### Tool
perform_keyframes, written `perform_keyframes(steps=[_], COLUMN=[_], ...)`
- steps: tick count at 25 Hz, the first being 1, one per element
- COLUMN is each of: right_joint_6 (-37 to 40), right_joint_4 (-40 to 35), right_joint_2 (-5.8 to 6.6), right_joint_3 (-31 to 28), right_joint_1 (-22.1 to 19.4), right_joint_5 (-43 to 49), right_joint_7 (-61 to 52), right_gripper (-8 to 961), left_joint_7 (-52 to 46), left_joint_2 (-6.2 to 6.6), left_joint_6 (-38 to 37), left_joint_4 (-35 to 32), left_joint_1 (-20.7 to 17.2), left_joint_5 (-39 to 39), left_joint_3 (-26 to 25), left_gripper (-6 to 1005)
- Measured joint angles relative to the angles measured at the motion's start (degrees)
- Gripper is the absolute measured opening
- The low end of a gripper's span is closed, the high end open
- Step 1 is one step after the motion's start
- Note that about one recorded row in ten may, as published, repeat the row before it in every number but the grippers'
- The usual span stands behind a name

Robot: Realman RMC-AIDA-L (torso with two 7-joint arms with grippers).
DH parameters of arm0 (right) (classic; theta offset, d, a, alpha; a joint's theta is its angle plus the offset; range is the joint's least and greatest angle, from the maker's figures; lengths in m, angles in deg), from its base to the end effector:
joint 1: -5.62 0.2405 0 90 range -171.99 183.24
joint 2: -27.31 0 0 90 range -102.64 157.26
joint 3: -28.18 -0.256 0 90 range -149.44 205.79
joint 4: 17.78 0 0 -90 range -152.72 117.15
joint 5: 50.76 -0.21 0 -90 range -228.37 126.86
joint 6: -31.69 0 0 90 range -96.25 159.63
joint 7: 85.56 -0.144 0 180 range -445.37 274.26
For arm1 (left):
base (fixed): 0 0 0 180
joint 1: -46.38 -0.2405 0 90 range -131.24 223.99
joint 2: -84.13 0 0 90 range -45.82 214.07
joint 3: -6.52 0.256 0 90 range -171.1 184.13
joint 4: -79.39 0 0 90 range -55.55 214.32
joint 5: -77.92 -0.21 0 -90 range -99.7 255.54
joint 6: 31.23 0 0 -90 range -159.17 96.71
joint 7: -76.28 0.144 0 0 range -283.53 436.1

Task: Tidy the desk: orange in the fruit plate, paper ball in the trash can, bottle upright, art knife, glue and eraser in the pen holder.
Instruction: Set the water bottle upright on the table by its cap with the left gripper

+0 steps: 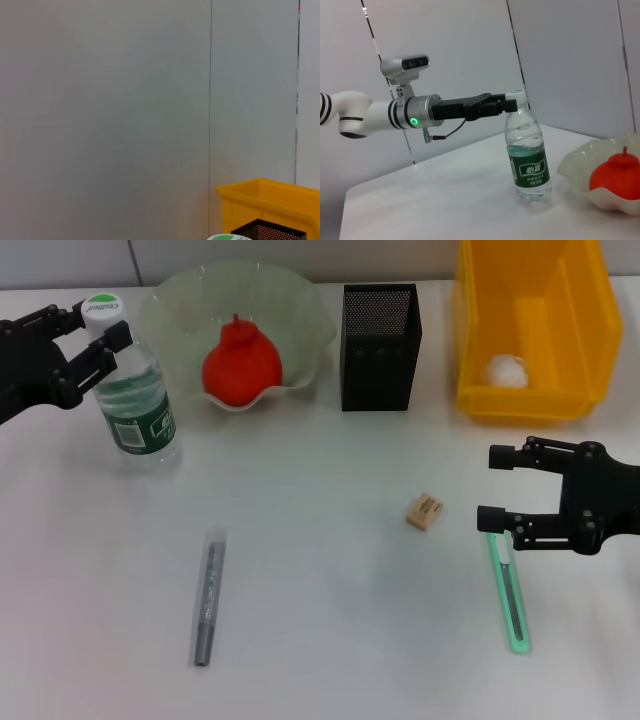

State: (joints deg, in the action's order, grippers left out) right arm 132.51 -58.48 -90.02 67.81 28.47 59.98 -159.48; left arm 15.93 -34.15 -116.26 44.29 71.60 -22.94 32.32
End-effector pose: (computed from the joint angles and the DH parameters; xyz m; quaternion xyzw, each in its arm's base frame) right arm 0.2810 0.2853 0.0250 -0.9385 0.1762 0.2776 0.1060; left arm -0.3022 0.3335 0.0555 -0.8631 -0.1613 -0.3193 0.3564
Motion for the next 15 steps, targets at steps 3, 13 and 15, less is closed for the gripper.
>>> perform_keyframes(steps=[3, 13, 15], right_joint_6=[0.0, 0.0, 0.0], right_joint_4=[0.0, -0.1, 0.0], right_joint_2=[0.04, 0.16, 0.17], right_joint_3=[0.0, 0.0, 0.0], right_joint_1=[0.0, 0.2, 0.3], right_joint_5=[0.0, 0.0, 0.0], right_joint_7=[0.0, -0.1, -0.1], right_gripper=[834, 833, 833], left_joint_7=[0.9, 3.1, 3.1], left_joint_2=[-0.09, -0.03, -0.12], left_joint_6=[0.5, 2.9, 3.5], left_joint_4=[0.7, 3.1, 3.3], left_joint_1=[0.0, 0.3, 0.3], left_joint_5=[0.4, 1.7, 1.7], left_joint_3=[-0.1, 0.2, 0.3], left_gripper=[439, 439, 439])
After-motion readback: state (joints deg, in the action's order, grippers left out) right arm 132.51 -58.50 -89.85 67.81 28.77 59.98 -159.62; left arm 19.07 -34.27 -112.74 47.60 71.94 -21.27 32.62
